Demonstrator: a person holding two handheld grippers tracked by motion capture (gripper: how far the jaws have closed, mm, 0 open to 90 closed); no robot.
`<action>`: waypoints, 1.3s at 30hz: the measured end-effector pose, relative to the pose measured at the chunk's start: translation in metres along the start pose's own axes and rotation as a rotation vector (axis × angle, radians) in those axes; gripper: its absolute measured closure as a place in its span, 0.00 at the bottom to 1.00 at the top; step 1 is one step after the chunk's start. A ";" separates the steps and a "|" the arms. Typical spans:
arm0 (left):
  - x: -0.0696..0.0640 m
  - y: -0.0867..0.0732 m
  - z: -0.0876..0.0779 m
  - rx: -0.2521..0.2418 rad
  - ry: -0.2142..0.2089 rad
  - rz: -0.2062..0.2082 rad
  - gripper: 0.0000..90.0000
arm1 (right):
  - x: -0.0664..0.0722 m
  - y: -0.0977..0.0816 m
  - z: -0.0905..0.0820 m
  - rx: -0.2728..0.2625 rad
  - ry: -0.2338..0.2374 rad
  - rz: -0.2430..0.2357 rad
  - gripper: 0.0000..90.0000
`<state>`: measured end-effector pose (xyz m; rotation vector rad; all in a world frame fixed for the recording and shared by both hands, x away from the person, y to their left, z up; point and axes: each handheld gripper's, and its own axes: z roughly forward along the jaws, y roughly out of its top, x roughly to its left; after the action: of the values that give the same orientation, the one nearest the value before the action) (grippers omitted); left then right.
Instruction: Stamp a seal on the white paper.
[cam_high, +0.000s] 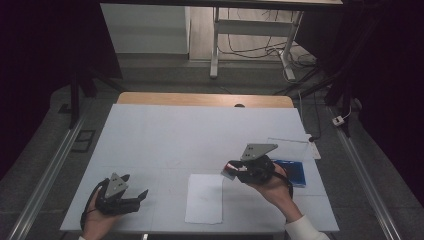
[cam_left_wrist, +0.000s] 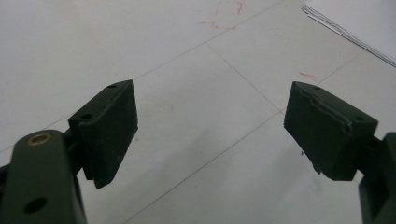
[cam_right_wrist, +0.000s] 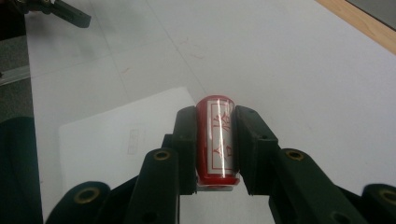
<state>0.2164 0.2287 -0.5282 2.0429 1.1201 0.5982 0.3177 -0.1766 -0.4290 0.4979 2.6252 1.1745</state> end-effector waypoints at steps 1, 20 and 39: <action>0.000 0.000 0.000 0.000 0.000 0.000 0.20 | 0.001 0.001 0.002 -0.004 0.006 -0.001 0.78; 0.000 -0.001 -0.002 0.001 0.004 -0.005 0.20 | 0.019 0.021 0.029 0.006 0.072 -0.059 0.78; 0.001 -0.002 -0.002 0.001 0.005 -0.004 0.20 | 0.035 0.021 0.062 0.089 0.130 -0.091 0.78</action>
<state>0.2144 0.2308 -0.5283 2.0405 1.1271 0.6012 0.3111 -0.1079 -0.4557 0.3238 2.7882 1.1011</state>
